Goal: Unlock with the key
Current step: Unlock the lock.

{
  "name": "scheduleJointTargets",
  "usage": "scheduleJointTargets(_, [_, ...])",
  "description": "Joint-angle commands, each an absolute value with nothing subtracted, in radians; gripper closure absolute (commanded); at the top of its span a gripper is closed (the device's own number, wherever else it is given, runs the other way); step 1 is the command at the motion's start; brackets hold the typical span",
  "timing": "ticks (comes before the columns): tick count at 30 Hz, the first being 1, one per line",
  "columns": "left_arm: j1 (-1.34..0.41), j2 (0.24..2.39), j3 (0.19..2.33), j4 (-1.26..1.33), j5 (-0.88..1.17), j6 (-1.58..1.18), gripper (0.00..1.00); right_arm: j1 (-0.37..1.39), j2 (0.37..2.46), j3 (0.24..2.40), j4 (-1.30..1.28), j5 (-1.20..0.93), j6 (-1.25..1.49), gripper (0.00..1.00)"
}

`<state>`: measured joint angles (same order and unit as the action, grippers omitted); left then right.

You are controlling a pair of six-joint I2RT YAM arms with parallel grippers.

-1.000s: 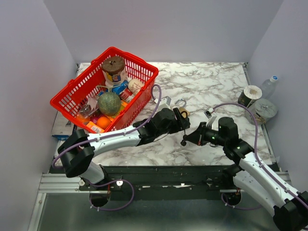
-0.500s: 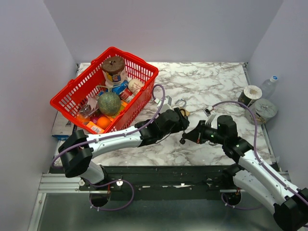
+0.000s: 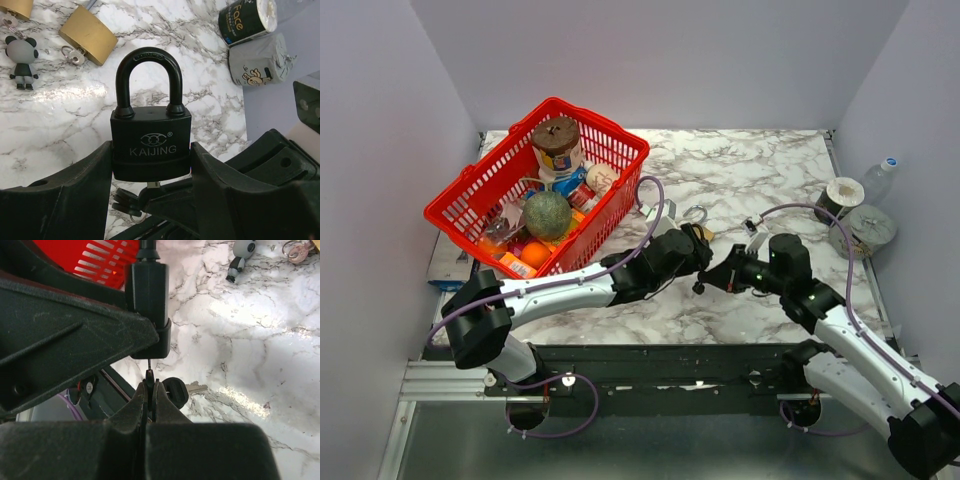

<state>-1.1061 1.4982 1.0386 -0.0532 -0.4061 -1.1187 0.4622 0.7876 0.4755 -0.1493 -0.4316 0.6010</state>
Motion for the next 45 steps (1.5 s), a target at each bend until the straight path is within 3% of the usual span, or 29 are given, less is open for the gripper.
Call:
scheduleJointTargets(1, [-1.146,1.47,1.055,-0.071,-0.371,-1.097,1.0,0.44,0.81,0.531,-0.063,-0.247,0.561,0.99])
scheduleJointTargets(16, [-1.158,1.43,1.026,-0.028,-0.321,-1.055,1.0,0.439,0.821,0.532,0.028,-0.227,0.525,0.99])
scheduleJointTargets(32, [-1.157,1.2,0.867,0.149,-0.216,-0.858,1.0,0.348,0.779,0.465,0.27,-0.638,0.653,0.99])
scheduleJointTargets(45, [-1.155,1.14,0.816,0.222,-0.132,-0.798,1.0,0.347,0.819,0.472,0.383,-0.77,0.753,0.99])
